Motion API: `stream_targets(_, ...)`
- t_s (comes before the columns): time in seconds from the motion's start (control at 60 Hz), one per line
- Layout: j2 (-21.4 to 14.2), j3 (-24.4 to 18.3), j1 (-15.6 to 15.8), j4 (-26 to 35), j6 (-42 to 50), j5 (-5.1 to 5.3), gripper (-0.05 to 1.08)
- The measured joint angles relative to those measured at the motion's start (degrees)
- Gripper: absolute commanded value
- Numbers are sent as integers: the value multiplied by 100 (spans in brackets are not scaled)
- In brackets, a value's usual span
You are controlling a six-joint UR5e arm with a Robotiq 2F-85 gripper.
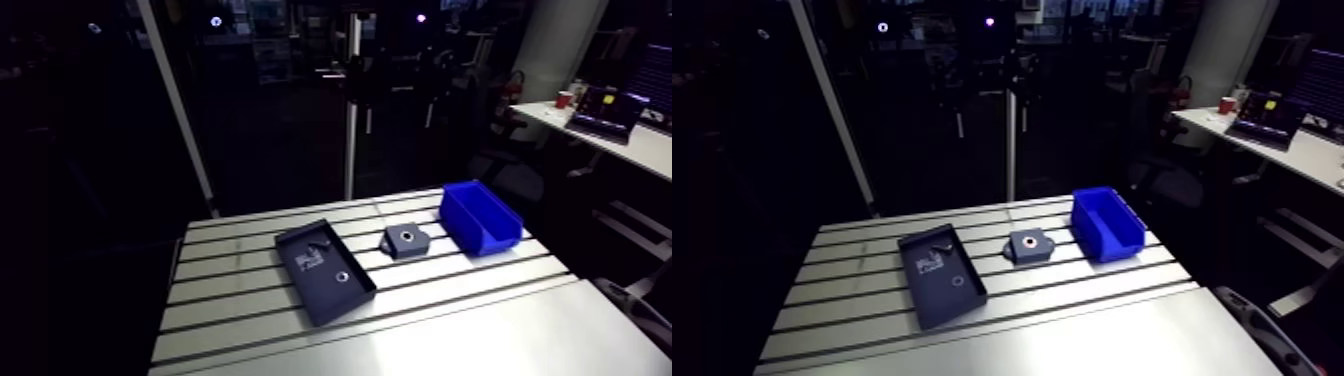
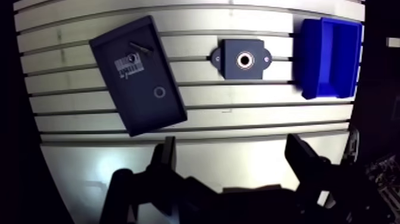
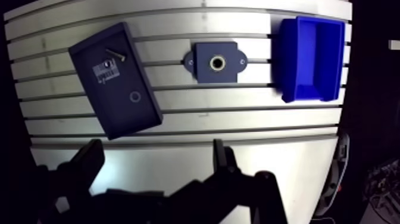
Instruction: Pick up the bearing and press it into the housing until flush.
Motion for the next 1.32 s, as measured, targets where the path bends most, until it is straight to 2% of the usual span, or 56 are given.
stream_targets(0.167,-94,-105,261,103,346,7,0)
stream_targets(0.35,-221,-199,387,303,485,20,0)
stream_targets(0.667,-355,-159,418,427,481,12,0)
stream_targets(1.317,-366,-94,433,443,469,-2,1)
